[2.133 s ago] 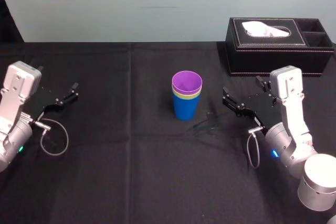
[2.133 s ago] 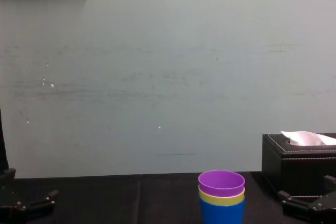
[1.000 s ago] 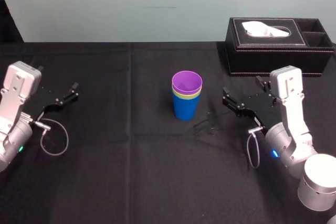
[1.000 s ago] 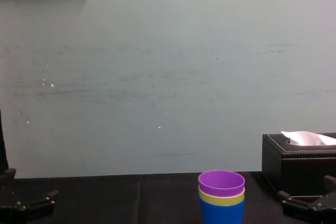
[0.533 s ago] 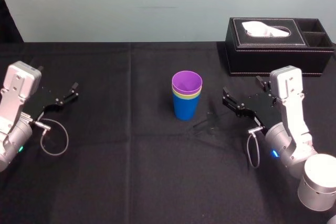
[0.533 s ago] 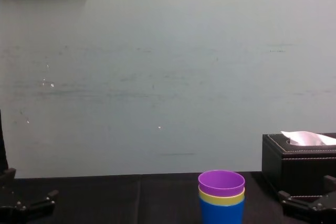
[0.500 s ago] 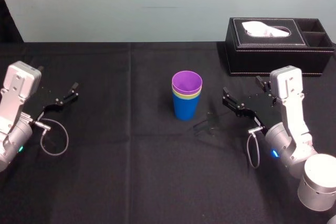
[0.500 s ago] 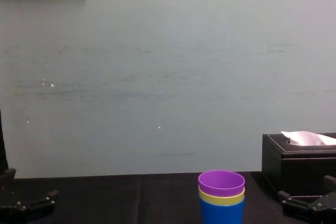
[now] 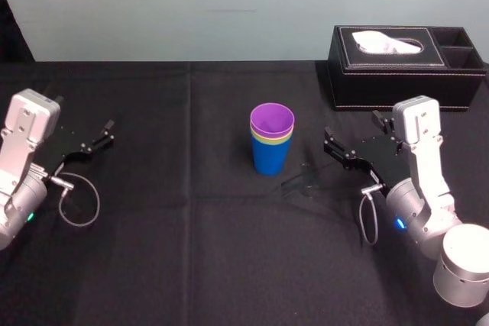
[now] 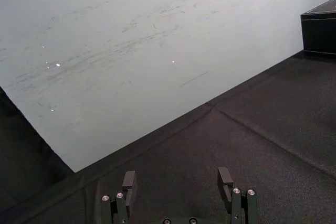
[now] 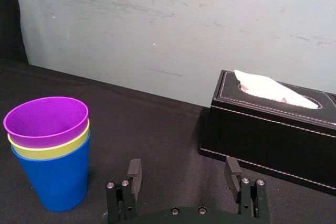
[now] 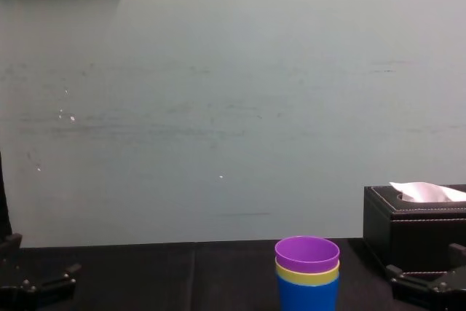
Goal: Stack the three plastic cups sequentially using one hand.
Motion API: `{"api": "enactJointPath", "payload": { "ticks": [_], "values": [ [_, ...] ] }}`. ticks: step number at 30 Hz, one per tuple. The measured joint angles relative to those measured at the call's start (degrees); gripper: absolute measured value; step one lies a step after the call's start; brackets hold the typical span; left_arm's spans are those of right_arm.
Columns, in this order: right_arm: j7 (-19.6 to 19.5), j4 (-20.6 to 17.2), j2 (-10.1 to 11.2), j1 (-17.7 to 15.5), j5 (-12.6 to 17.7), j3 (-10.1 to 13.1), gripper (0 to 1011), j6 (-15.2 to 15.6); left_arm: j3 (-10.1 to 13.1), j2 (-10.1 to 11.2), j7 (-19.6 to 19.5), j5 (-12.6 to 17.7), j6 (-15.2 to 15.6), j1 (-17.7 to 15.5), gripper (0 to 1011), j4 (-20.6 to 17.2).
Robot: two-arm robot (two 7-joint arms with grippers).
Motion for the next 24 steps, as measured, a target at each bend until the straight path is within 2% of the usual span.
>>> {"api": "enactJointPath", "payload": {
  "ticks": [24],
  "values": [
    [0.0,0.0,0.0,0.0,0.0,0.0,1003,0.0,0.0,0.0,0.0,0.0,0.0,0.0,1011,0.0]
  ]
}}
